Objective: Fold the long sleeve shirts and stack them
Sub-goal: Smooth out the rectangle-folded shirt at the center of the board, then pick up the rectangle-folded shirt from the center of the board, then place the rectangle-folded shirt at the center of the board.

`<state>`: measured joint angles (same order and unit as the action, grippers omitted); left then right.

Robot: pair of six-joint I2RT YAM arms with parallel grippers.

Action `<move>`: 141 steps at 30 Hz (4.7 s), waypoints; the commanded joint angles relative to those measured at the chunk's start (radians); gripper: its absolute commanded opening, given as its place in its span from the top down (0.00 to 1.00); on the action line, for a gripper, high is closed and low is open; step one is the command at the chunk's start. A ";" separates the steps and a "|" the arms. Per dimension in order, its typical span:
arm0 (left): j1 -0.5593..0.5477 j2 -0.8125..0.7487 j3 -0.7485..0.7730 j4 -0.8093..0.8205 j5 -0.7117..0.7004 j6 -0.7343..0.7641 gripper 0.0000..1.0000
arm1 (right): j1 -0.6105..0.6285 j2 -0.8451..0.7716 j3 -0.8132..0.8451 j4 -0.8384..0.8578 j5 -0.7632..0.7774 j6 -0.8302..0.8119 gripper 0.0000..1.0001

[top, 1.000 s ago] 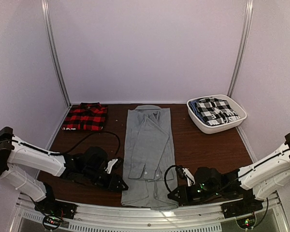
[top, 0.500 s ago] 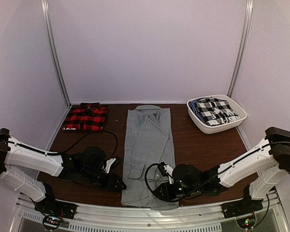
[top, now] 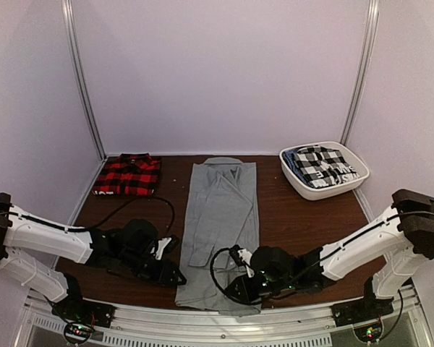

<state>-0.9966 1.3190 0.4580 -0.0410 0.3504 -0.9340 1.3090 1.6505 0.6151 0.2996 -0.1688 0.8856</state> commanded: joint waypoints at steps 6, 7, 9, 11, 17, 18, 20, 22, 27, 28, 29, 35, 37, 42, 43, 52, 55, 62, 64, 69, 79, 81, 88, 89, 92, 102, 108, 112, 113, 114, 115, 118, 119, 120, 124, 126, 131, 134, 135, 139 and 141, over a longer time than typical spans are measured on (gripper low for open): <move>-0.005 -0.038 0.057 -0.079 -0.027 0.022 0.59 | 0.007 -0.361 0.003 -0.261 0.285 -0.038 0.82; -0.004 -0.040 0.059 -0.083 -0.024 0.023 0.59 | 0.007 -0.411 -0.014 -0.277 0.315 -0.026 0.83; -0.005 -0.048 0.063 -0.093 -0.022 0.028 0.59 | 0.008 -0.534 -0.075 -0.292 0.382 -0.002 0.75; -0.005 -0.057 0.064 -0.098 -0.030 0.035 0.58 | 0.006 -0.653 -0.125 -0.330 0.473 0.026 0.49; -0.004 -0.099 0.057 -0.114 -0.064 0.035 0.51 | -0.006 -0.887 -0.196 -0.416 0.518 0.052 0.40; -0.003 -0.102 0.051 -0.115 -0.060 0.036 0.49 | -0.008 -0.898 -0.200 -0.435 0.511 0.068 0.39; -0.004 -0.110 0.039 -0.115 -0.048 0.027 0.47 | -0.010 -0.903 -0.213 -0.457 0.477 0.102 0.39; -0.004 -0.110 0.025 -0.110 -0.034 0.017 0.47 | -0.009 -0.885 -0.236 -0.452 0.424 0.156 0.41; -0.003 -0.097 -0.018 -0.071 0.004 -0.024 0.47 | -0.009 -0.789 -0.342 -0.242 0.236 0.262 0.44; -0.003 -0.094 -0.022 -0.066 0.005 -0.034 0.47 | -0.010 -0.762 -0.361 -0.190 0.201 0.288 0.44; -0.003 -0.091 -0.027 -0.057 0.011 -0.042 0.47 | -0.009 -0.729 -0.375 -0.147 0.176 0.301 0.45; -0.004 -0.069 -0.041 -0.029 0.038 -0.076 0.47 | -0.009 -0.532 -0.356 -0.028 0.031 0.301 0.51; -0.003 -0.066 -0.044 -0.027 0.041 -0.078 0.47 | -0.010 -0.491 -0.353 0.002 0.012 0.309 0.52; 0.001 -0.063 -0.051 -0.019 0.023 -0.087 0.47 | -0.009 -0.441 -0.354 0.049 0.012 0.338 0.52; 0.001 -0.059 -0.051 -0.018 0.028 -0.086 0.47 | -0.010 -0.435 -0.356 0.058 0.012 0.343 0.52; 0.003 0.007 -0.036 -0.007 0.063 -0.067 0.48 | -0.011 -0.387 -0.367 0.103 0.006 0.375 0.55; 0.003 0.031 -0.029 0.007 0.091 -0.061 0.48 | -0.016 -0.378 -0.381 0.139 0.002 0.389 0.55; 0.003 0.062 -0.014 0.016 0.145 -0.053 0.58 | -0.022 -0.321 -0.362 0.164 -0.030 0.387 0.60; 0.003 0.064 -0.013 0.019 0.153 -0.055 0.65 | -0.025 -0.310 -0.370 0.189 -0.034 0.394 0.61; 0.003 0.057 -0.004 0.028 0.161 -0.060 0.80 | -0.031 -0.298 -0.373 0.214 -0.047 0.398 0.67; 0.002 0.027 -0.012 -0.031 0.146 -0.056 0.72 | -0.031 -0.391 -0.411 0.040 -0.054 0.409 0.63; 0.001 0.035 -0.013 -0.031 0.148 -0.054 0.70 | -0.027 -0.370 -0.394 0.034 -0.068 0.403 0.63; -0.005 0.041 -0.024 -0.005 0.174 -0.076 0.68 | 0.003 -0.228 -0.353 0.128 -0.126 0.420 0.66; -0.007 0.041 -0.024 0.000 0.180 -0.079 0.68 | 0.005 -0.216 -0.352 0.143 -0.132 0.423 0.68; -0.011 0.042 -0.021 0.012 0.191 -0.084 0.72 | 0.003 -0.197 -0.336 0.149 -0.127 0.420 0.71; -0.008 -0.033 0.050 -0.012 0.108 -0.104 0.98 | -0.059 -0.295 -0.304 0.077 -0.079 0.388 0.93; 0.037 -0.029 0.106 -0.061 0.082 -0.076 1.00 | -0.112 -0.305 -0.230 -0.004 -0.058 0.325 0.93; 0.050 0.007 0.141 -0.062 0.108 -0.060 1.00 | -0.154 -0.289 -0.204 -0.003 -0.087 0.305 0.91; 0.050 0.014 0.157 -0.065 0.107 -0.053 1.00 | -0.161 -0.288 -0.195 -0.009 -0.092 0.296 0.92; 0.050 0.020 0.172 -0.072 0.106 -0.043 1.00 | -0.169 -0.288 -0.181 -0.024 -0.093 0.280 0.93; 0.052 0.026 0.187 -0.083 0.099 -0.035 1.00 | -0.175 -0.284 -0.163 -0.054 -0.089 0.262 0.94; 0.063 0.046 0.215 -0.110 0.086 -0.014 1.00 | -0.187 -0.256 -0.097 -0.145 -0.076 0.204 0.94; 0.068 0.051 0.215 -0.109 0.085 -0.013 1.00 | -0.189 -0.247 -0.081 -0.157 -0.076 0.194 0.94; 0.074 0.053 0.215 -0.107 0.085 -0.011 1.00 | -0.189 -0.240 -0.074 -0.160 -0.076 0.187 0.94; 0.097 0.061 0.229 -0.103 0.085 0.003 1.00 | -0.203 -0.224 -0.054 -0.170 -0.074 0.167 0.94; 0.102 0.071 0.233 -0.103 0.085 0.011 1.00 | -0.209 -0.218 -0.041 -0.187 -0.070 0.154 0.94; 0.105 0.105 0.245 -0.099 0.109 0.032 1.00 | -0.212 -0.210 -0.028 -0.209 -0.064 0.133 0.94; 0.105 0.110 0.252 -0.097 0.113 0.039 1.00 | -0.212 -0.213 -0.030 -0.209 -0.064 0.131 0.94; 0.105 0.113 0.254 -0.097 0.116 0.043 1.00 | -0.212 -0.212 -0.028 -0.208 -0.065 0.127 0.94; 0.104 0.117 0.234 -0.064 0.171 0.058 1.00 | -0.210 -0.203 -0.035 -0.190 -0.105 0.123 0.95; 0.104 0.114 0.218 -0.063 0.190 0.066 1.00 | -0.211 -0.204 -0.047 -0.180 -0.115 0.123 0.95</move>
<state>-0.8982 1.4261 0.6827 -0.1513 0.4835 -0.9047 1.1019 1.4387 0.5659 0.1078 -0.2668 1.0241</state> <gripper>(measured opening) 0.008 0.050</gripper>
